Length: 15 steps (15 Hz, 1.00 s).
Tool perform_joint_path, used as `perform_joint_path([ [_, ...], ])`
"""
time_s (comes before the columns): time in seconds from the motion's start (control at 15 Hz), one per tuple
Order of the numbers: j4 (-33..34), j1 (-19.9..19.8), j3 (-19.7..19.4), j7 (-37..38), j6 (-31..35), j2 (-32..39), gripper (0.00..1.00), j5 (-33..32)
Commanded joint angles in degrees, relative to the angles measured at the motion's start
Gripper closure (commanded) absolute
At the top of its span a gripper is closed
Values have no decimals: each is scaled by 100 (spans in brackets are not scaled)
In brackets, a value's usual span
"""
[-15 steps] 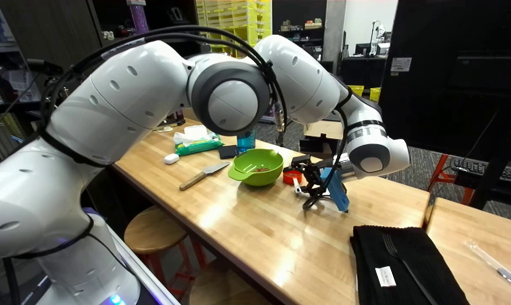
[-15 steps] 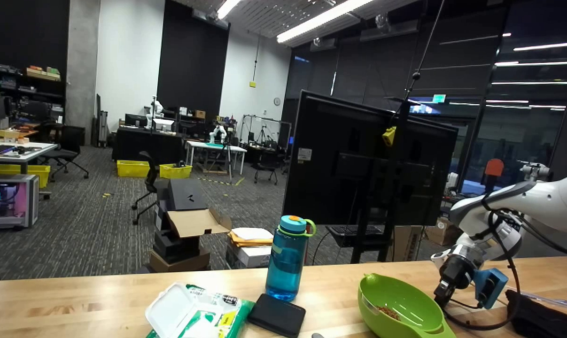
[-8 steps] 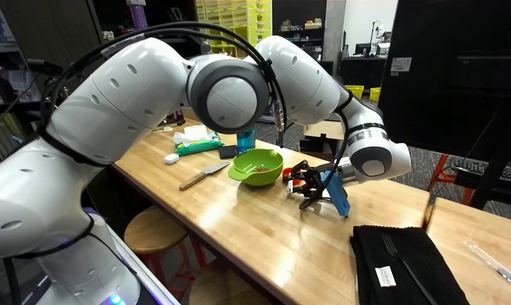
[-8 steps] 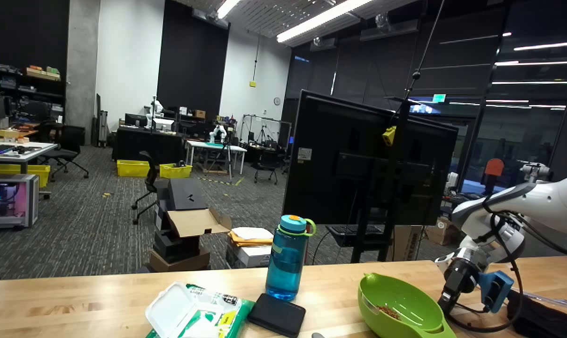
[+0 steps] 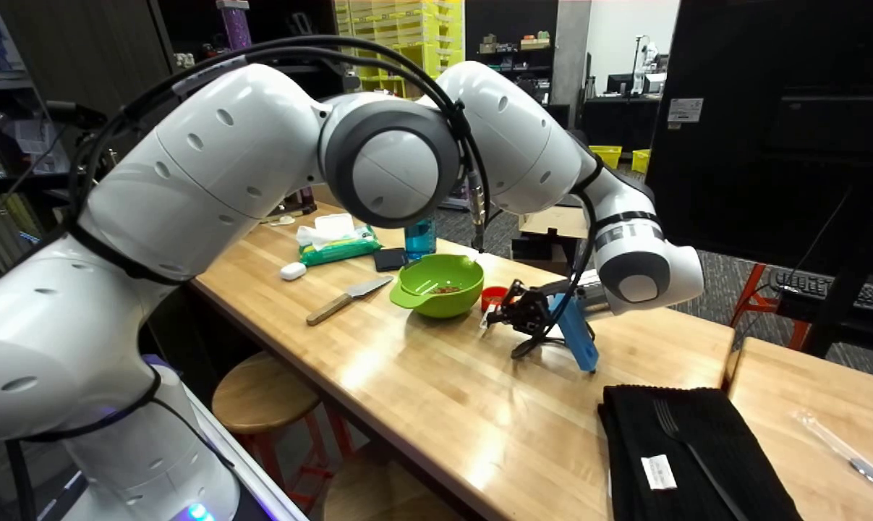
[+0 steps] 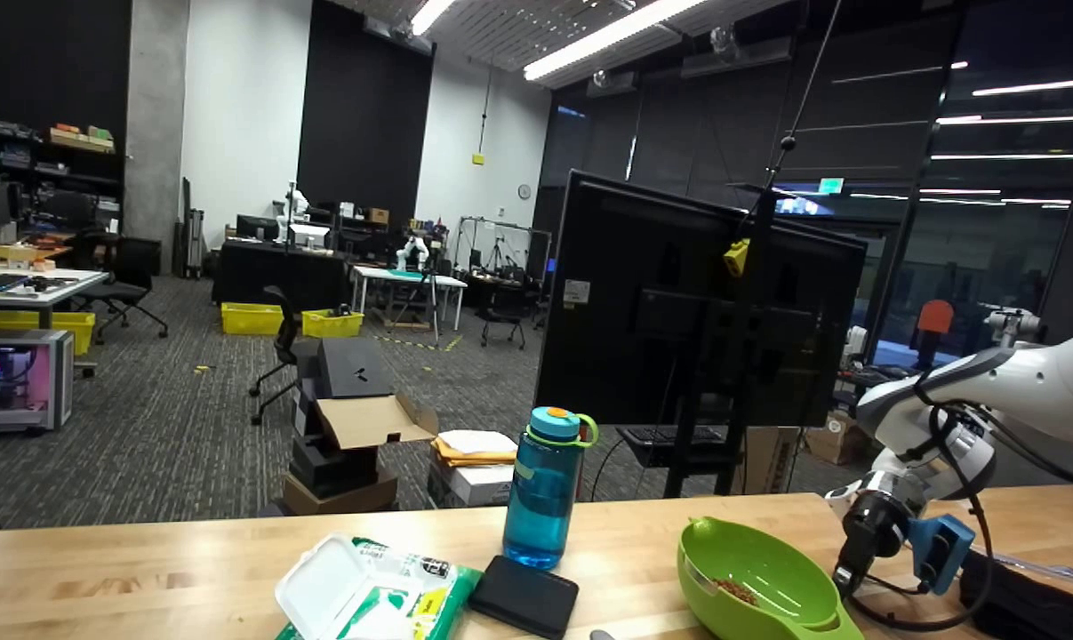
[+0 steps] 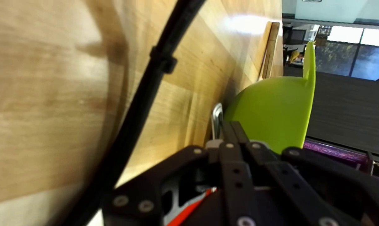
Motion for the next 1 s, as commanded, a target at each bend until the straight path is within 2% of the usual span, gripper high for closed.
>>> perform_joint_path([
  [0.0, -234, 132, -112, 2, 39, -112, 73, -77],
  [0.27, -273, 163, -124, -4, 14, -159, 52, -100],
  [0.73, -240, 204, -141, -28, -118, -221, 4, -104],
  [0.93, -272, 234, -132, -65, -167, -198, 0, -79],
])
